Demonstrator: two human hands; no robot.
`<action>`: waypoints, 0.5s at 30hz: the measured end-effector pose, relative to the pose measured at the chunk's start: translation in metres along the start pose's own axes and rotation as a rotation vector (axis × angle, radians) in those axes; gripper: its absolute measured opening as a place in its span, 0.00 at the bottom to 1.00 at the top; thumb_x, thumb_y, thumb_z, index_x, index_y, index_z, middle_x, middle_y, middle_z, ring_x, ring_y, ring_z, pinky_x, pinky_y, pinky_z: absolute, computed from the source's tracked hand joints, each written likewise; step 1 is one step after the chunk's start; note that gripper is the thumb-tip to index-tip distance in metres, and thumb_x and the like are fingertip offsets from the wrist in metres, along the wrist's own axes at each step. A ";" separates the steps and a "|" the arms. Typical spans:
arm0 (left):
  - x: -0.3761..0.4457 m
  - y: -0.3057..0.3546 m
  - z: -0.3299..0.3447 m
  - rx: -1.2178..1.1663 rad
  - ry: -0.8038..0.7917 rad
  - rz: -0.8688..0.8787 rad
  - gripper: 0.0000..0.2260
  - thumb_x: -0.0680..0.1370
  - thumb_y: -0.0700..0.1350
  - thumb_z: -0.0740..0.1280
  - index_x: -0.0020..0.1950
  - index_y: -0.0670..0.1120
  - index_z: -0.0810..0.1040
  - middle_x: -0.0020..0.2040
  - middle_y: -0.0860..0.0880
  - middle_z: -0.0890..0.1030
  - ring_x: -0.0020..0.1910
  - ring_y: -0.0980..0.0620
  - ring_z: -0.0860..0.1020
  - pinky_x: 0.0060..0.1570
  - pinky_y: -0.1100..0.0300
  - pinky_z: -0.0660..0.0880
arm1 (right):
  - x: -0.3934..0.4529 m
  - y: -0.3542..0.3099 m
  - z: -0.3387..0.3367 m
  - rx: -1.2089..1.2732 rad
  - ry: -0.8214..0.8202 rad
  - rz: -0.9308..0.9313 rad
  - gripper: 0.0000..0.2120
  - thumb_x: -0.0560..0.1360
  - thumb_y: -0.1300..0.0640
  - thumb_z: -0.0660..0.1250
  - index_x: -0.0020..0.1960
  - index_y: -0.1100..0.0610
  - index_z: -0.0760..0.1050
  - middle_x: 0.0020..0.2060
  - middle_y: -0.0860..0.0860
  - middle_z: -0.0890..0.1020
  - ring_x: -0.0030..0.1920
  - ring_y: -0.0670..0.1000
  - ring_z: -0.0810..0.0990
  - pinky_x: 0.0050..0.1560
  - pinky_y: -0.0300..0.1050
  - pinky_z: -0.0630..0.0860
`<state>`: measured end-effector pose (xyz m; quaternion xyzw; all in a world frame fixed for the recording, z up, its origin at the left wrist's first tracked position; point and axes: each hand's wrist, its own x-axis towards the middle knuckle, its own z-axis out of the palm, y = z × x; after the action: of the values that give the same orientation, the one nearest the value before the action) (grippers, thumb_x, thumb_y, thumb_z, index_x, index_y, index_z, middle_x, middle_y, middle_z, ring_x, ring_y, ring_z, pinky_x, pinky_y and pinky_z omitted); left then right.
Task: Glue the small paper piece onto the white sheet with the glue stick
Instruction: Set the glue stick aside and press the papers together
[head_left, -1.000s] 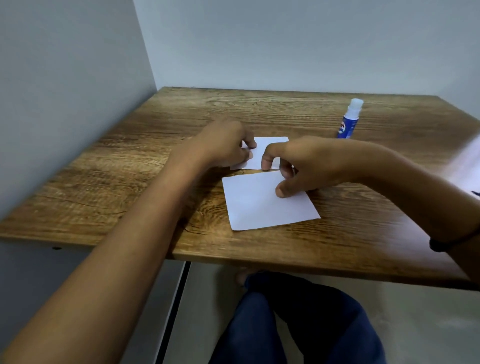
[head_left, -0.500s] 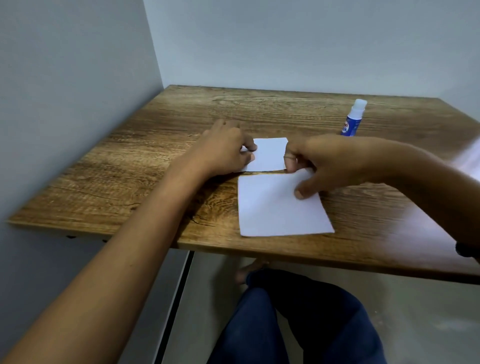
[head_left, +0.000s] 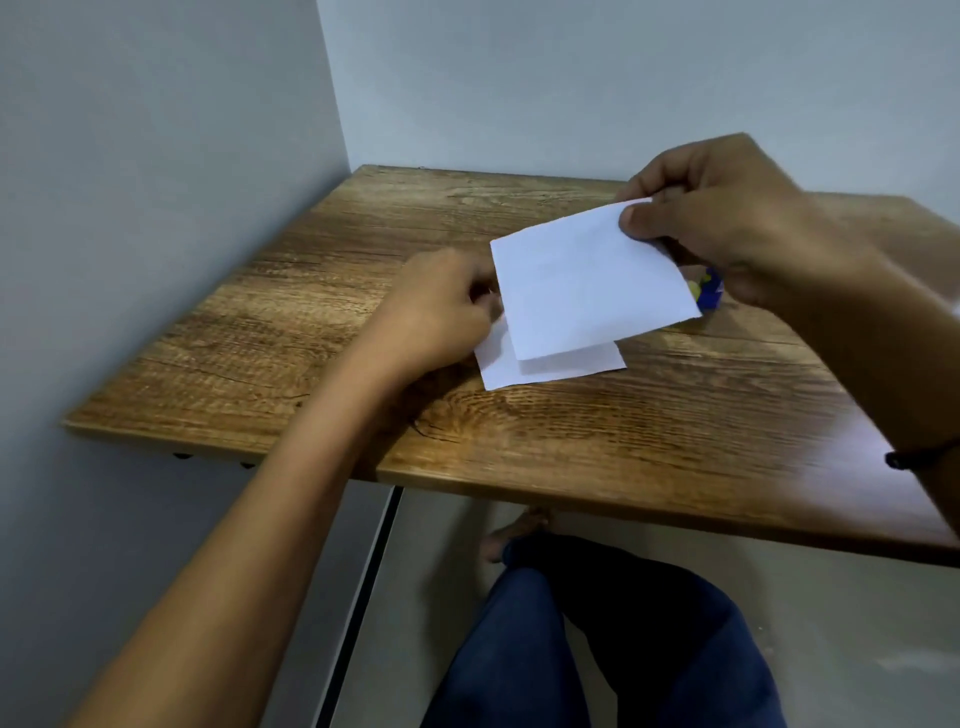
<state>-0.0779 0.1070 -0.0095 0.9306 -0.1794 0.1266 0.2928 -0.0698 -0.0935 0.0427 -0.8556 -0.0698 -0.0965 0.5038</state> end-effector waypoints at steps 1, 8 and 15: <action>-0.001 0.001 -0.004 -0.233 0.045 -0.115 0.08 0.75 0.40 0.62 0.43 0.43 0.80 0.32 0.49 0.80 0.31 0.56 0.74 0.33 0.61 0.69 | 0.001 0.002 0.005 0.027 0.007 0.016 0.09 0.70 0.67 0.67 0.36 0.55 0.77 0.29 0.52 0.80 0.26 0.45 0.79 0.26 0.36 0.76; -0.001 -0.004 -0.019 -0.797 0.111 -0.388 0.12 0.75 0.43 0.65 0.32 0.42 0.75 0.22 0.51 0.75 0.20 0.55 0.67 0.21 0.64 0.60 | 0.006 0.009 0.029 0.035 0.039 -0.031 0.09 0.70 0.66 0.68 0.35 0.54 0.76 0.16 0.41 0.74 0.20 0.39 0.74 0.29 0.38 0.77; 0.001 0.003 -0.009 -0.817 0.211 -0.503 0.10 0.71 0.35 0.65 0.30 0.42 0.71 0.26 0.45 0.72 0.17 0.56 0.66 0.20 0.69 0.60 | 0.008 0.018 0.023 0.026 -0.018 0.127 0.07 0.72 0.63 0.68 0.37 0.65 0.76 0.30 0.55 0.77 0.21 0.45 0.74 0.23 0.37 0.70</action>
<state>-0.0793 0.1099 -0.0001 0.7363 0.0466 0.0646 0.6720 -0.0558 -0.0823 0.0183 -0.8526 -0.0210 -0.0557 0.5192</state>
